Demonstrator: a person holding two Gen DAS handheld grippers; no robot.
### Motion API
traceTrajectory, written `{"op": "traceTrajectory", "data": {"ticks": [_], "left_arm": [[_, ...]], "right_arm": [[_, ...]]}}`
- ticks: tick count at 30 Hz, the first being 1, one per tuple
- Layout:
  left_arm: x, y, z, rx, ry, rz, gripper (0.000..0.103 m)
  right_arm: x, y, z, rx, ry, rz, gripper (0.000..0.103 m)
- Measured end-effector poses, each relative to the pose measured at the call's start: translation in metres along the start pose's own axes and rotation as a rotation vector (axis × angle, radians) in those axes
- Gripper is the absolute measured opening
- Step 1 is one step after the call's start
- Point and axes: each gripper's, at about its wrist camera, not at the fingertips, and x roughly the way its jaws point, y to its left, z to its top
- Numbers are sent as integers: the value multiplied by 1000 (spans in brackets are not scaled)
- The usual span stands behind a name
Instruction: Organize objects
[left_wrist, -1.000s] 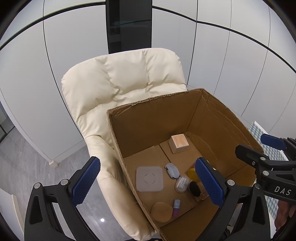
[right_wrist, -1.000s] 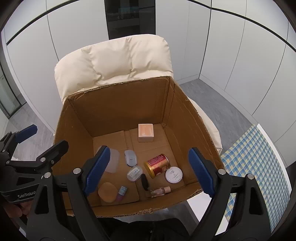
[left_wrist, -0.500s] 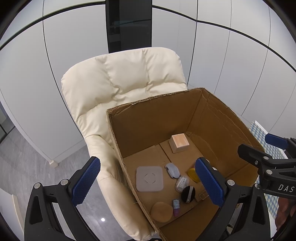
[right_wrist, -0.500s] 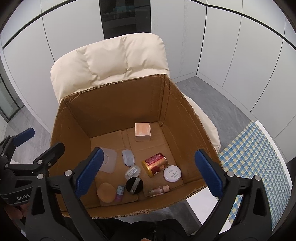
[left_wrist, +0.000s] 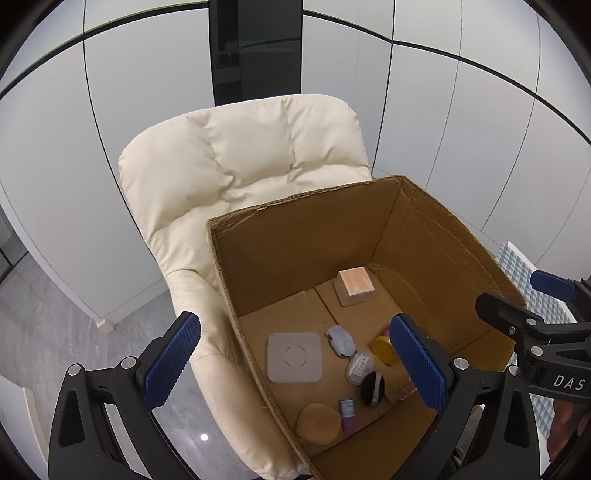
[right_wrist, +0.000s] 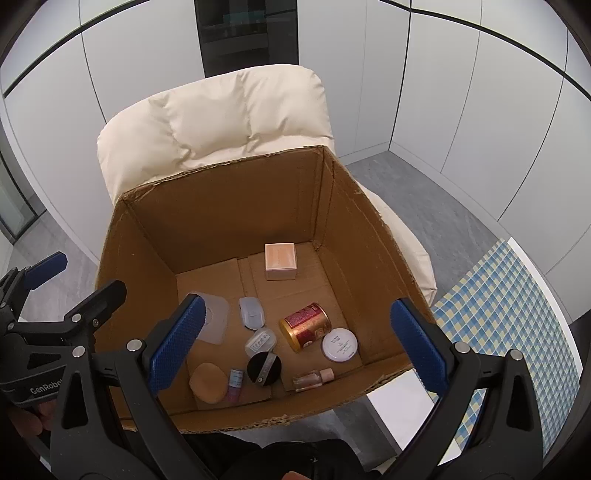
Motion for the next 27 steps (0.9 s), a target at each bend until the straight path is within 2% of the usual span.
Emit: {"op": "traceTrajectory", "data": {"ticks": [27], "left_arm": [[7, -52, 9, 41, 12, -63, 102]], "right_arm": [[-18, -61, -14, 80, -6, -54, 102]]}}
